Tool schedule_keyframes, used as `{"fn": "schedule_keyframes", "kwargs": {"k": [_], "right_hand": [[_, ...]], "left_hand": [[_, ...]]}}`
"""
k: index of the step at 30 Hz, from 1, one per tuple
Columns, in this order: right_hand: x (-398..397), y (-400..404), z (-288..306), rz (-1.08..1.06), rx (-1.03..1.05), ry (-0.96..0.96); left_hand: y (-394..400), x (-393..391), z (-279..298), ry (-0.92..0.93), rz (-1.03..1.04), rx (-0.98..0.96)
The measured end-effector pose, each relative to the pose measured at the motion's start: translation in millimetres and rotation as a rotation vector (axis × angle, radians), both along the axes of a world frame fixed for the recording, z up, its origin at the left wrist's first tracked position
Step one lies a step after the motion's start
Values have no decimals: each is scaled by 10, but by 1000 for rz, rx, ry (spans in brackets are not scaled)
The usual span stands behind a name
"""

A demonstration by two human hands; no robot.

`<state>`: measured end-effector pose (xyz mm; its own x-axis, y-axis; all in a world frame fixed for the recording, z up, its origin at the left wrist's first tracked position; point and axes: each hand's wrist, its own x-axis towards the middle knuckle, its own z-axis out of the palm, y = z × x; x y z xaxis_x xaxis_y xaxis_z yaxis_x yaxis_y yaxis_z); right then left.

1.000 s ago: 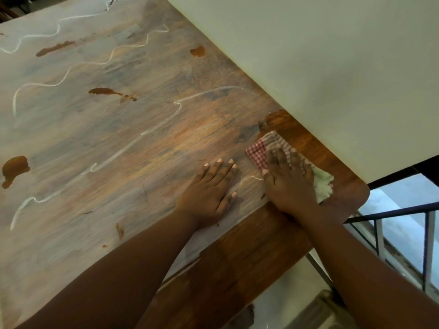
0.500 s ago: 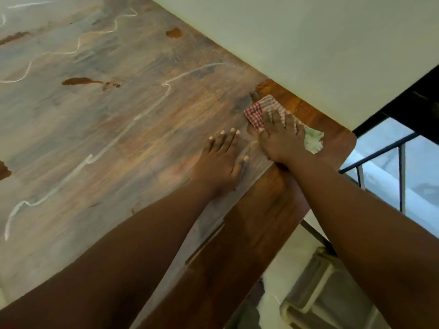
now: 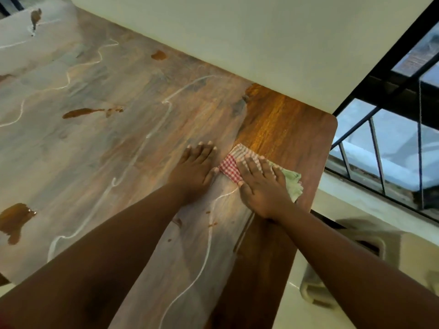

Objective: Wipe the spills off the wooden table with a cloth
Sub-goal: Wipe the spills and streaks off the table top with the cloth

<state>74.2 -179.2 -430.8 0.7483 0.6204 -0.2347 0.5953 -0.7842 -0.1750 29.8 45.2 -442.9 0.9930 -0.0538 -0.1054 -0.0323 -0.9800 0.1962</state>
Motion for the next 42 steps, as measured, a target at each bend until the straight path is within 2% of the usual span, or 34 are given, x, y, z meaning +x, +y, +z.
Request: {"fn": "schedule_keyframes", "kwargs": {"k": [13, 17, 23, 26, 36, 42], "right_hand": [[1026, 321, 1, -250, -86, 3], [655, 330, 3, -245, -40, -3], [-665, 114, -13, -61, 27, 14], [-1012, 14, -33, -15, 21, 8], [-299, 276, -87, -212, 18, -33], [-437, 322, -20, -239, -11, 4]], "left_hand": [[12, 13, 31, -12, 2, -60], [13, 4, 28, -8, 6, -61], [11, 16, 11, -32, 16, -80], [9, 19, 13, -30, 13, -78], [7, 23, -40, -58, 22, -70], [18, 23, -47, -65, 0, -62]]}}
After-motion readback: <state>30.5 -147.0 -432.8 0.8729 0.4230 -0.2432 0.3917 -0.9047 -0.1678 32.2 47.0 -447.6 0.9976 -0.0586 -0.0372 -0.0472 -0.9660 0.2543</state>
